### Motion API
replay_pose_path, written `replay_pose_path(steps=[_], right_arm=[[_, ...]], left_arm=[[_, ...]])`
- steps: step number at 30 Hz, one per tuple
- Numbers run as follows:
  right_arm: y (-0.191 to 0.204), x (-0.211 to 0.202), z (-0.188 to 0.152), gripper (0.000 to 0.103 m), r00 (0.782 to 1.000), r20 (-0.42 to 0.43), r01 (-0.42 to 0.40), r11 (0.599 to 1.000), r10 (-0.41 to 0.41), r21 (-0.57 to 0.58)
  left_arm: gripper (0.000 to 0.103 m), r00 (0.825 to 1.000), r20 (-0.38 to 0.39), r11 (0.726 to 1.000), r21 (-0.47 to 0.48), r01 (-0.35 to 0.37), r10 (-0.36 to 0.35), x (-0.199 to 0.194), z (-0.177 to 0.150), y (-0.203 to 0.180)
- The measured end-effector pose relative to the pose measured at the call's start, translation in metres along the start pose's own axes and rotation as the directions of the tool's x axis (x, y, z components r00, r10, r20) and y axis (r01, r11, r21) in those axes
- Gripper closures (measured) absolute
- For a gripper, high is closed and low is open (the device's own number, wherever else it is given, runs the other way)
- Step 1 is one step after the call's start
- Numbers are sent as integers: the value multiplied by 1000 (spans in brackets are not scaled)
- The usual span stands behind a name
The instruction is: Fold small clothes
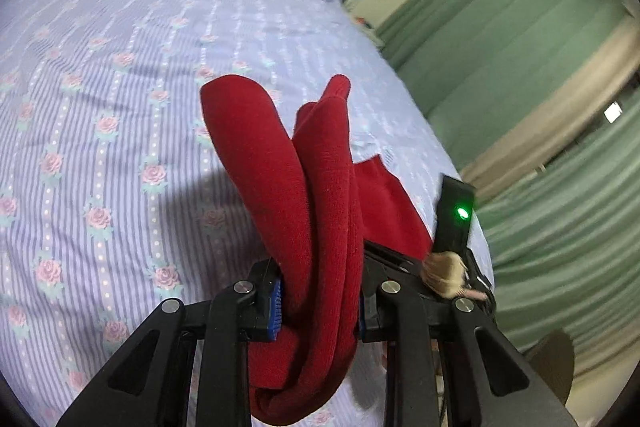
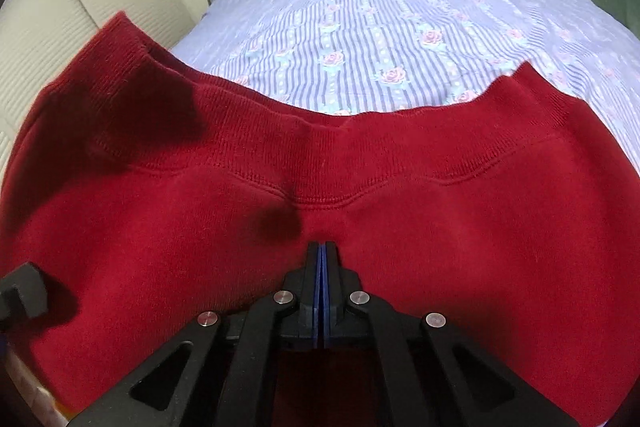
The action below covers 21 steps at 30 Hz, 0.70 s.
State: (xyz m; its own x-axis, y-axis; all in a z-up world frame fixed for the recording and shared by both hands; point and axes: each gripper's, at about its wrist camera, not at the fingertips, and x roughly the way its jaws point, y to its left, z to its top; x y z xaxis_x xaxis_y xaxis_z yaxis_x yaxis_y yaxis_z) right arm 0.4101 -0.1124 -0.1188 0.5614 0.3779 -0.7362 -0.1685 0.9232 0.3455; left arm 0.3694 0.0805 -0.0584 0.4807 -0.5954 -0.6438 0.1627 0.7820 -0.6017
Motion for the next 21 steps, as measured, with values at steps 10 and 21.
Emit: replay_pose_path(steps=[10,21], right_arm=[[-24,-81,-44,103,992,-1,-127,992,127,9],[-38,-46,-72,103,962,-79,-253,962,261,105]], left_arm=[[76,994,13,994,8,-106,105,9,15,-36],[76,983,-10,973,144,-181,184,35,2,-106]])
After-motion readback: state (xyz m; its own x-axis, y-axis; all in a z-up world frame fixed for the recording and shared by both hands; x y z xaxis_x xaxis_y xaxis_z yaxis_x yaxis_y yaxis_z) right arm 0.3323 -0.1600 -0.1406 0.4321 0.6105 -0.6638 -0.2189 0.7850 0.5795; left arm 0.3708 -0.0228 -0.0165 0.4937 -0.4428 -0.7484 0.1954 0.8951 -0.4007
